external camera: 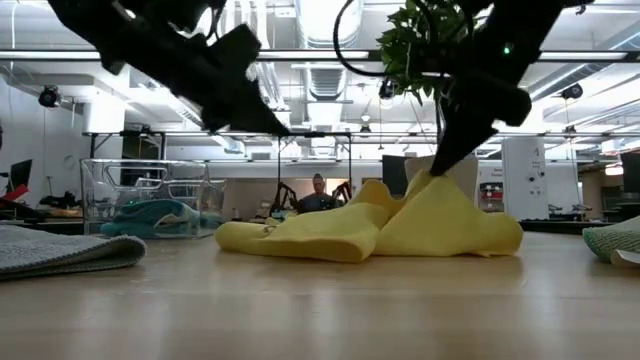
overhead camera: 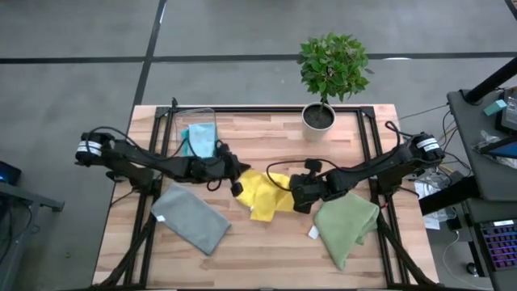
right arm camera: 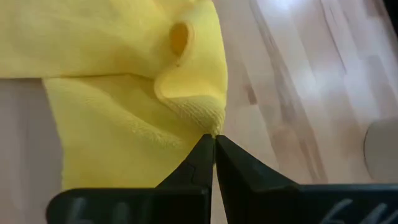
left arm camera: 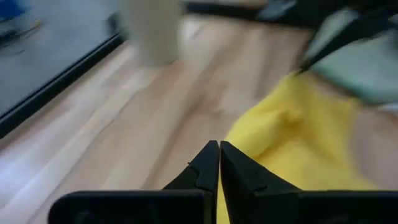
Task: Fold microfiber towels
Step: Fold the yellow microfiber towel
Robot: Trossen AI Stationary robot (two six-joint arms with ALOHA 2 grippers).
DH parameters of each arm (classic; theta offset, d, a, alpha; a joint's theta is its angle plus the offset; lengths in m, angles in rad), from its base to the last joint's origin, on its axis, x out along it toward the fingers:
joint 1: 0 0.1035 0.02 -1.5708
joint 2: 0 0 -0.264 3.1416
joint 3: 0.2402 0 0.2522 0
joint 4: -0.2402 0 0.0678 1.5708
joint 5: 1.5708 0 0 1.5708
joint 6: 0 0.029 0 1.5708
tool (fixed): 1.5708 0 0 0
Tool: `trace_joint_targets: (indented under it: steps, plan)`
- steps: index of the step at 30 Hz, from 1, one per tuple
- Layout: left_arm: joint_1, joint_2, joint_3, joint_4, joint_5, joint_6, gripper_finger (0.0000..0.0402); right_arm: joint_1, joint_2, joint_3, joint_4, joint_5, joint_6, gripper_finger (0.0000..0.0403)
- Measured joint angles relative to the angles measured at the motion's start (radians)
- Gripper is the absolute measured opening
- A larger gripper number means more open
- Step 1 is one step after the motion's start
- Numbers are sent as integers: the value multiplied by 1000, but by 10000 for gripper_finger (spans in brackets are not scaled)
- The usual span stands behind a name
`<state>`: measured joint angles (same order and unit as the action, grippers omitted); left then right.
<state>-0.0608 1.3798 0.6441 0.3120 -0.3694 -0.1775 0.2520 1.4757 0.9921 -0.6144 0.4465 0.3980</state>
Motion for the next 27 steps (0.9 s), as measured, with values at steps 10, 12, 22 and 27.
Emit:
trace_joint_targets:
  steps: [10, 12, 22, 27]
  plan:
    - [0, 243, 58, 301, 150, 57, 99, -4, 0, -27, 61, 0, 4, 14]
    - [-2, 308, 92, 340, 142, 57, 131, -4, 0, -28, 75, 0, 4, 22]
    - [-26, 510, 259, 327, 67, 166, 215, -4, 0, -23, 78, 0, 4, 75]
    - [-25, 510, 264, 201, -15, 158, 216, -4, 0, -24, 78, 0, 4, 98]
